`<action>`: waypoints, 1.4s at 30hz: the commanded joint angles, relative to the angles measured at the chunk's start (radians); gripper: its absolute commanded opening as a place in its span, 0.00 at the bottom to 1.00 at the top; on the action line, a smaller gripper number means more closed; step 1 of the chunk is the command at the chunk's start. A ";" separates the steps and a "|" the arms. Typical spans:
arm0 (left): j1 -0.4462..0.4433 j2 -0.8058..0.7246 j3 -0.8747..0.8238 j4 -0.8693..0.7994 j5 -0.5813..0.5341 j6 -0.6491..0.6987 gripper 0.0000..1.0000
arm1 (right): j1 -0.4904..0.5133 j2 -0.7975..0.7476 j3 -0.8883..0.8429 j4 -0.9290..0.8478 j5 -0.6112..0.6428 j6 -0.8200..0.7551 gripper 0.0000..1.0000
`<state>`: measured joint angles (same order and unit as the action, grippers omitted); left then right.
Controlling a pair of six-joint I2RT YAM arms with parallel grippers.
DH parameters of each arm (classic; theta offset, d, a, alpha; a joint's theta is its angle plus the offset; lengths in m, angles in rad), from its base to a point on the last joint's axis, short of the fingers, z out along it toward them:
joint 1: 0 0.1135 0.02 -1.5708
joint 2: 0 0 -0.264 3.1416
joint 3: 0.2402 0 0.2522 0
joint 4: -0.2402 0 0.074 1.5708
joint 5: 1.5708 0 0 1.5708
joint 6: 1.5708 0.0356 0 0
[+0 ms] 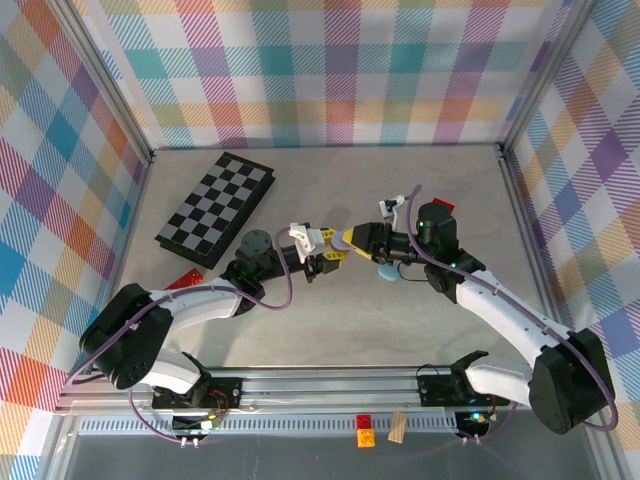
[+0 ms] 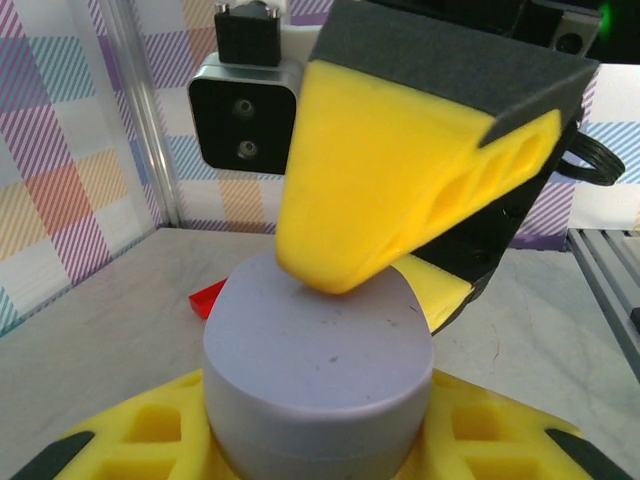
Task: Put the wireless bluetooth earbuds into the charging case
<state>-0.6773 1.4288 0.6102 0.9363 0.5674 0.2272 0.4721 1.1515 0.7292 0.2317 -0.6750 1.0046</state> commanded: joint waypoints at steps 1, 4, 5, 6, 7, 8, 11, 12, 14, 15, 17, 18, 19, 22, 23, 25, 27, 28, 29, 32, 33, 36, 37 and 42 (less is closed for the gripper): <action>0.007 -0.025 0.008 0.061 0.031 -0.014 0.35 | 0.000 0.005 -0.011 0.112 -0.038 0.044 0.39; 0.008 -0.028 0.004 0.061 0.031 -0.015 0.35 | 0.000 0.004 -0.015 0.111 -0.029 0.043 0.29; 0.007 -0.028 0.003 0.059 0.031 -0.015 0.35 | 0.000 0.001 -0.017 0.106 -0.025 0.042 0.26; 0.008 -0.028 0.002 0.058 0.032 -0.014 0.35 | -0.001 -0.001 -0.019 0.105 -0.021 0.040 0.22; 0.008 -0.027 0.000 0.058 0.031 -0.012 0.36 | -0.001 -0.004 -0.020 0.101 -0.016 0.037 0.19; 0.008 -0.027 -0.002 0.056 0.029 -0.010 0.36 | -0.001 -0.006 -0.023 0.097 -0.013 0.032 0.17; 0.008 -0.028 -0.008 0.033 0.026 0.005 0.39 | -0.004 -0.017 -0.032 0.084 0.009 0.014 0.13; 0.009 -0.030 -0.010 0.019 0.024 0.010 0.45 | -0.009 -0.021 -0.034 0.078 0.015 0.011 0.12; 0.012 -0.038 -0.021 0.007 0.016 0.013 0.55 | -0.025 -0.033 -0.038 0.059 0.021 -0.002 0.11; 0.014 -0.042 -0.029 0.003 0.013 0.013 0.59 | -0.032 -0.041 -0.041 0.046 0.030 -0.011 0.11; 0.019 -0.055 -0.042 -0.015 0.006 0.015 0.66 | -0.050 -0.062 -0.045 0.010 0.055 -0.036 0.11; 0.022 -0.063 -0.047 -0.028 0.002 0.018 0.70 | -0.058 -0.071 -0.049 -0.005 0.065 -0.045 0.11; 0.022 -0.073 -0.054 -0.049 -0.002 0.023 0.71 | -0.067 -0.082 -0.055 -0.030 0.085 -0.062 0.10; 0.024 -0.107 -0.073 -0.143 -0.009 0.059 0.78 | -0.088 -0.097 -0.068 -0.097 0.133 -0.106 0.06; 0.024 -0.117 -0.082 -0.181 -0.010 0.073 0.82 | -0.093 -0.097 -0.075 -0.109 0.147 -0.114 0.05; 0.024 -0.144 -0.111 -0.221 -0.021 0.080 0.89 | -0.099 -0.091 -0.084 -0.126 0.168 -0.133 0.05; 0.025 -0.174 -0.149 -0.242 -0.035 0.073 0.93 | -0.099 -0.069 -0.083 -0.146 0.186 -0.147 0.05; 0.022 -0.191 -0.160 -0.275 -0.042 0.073 0.94 | -0.098 -0.052 -0.079 -0.151 0.187 -0.154 0.05; 0.021 -0.208 -0.169 -0.318 -0.050 0.081 0.96 | -0.098 -0.033 -0.077 -0.148 0.182 -0.157 0.05; 0.020 -0.263 -0.203 -0.397 -0.100 0.096 1.00 | -0.086 0.022 -0.071 -0.137 0.191 -0.165 0.05; 0.019 -0.282 -0.214 -0.407 -0.118 0.099 1.00 | -0.078 0.040 -0.068 -0.132 0.198 -0.171 0.05; 0.019 -0.324 -0.243 -0.462 -0.168 0.116 1.00 | -0.040 0.111 -0.062 -0.114 0.226 -0.182 0.05; 0.020 -0.330 -0.246 -0.481 -0.180 0.121 1.00 | -0.022 0.138 -0.054 -0.108 0.244 -0.186 0.05; 0.019 -0.340 -0.271 -0.477 -0.193 0.122 1.00 | 0.071 0.277 0.008 -0.132 0.338 -0.230 0.06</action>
<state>-0.6624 1.1038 0.3531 0.4881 0.3985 0.3309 0.5098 1.3849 0.6800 0.0929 -0.3985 0.8227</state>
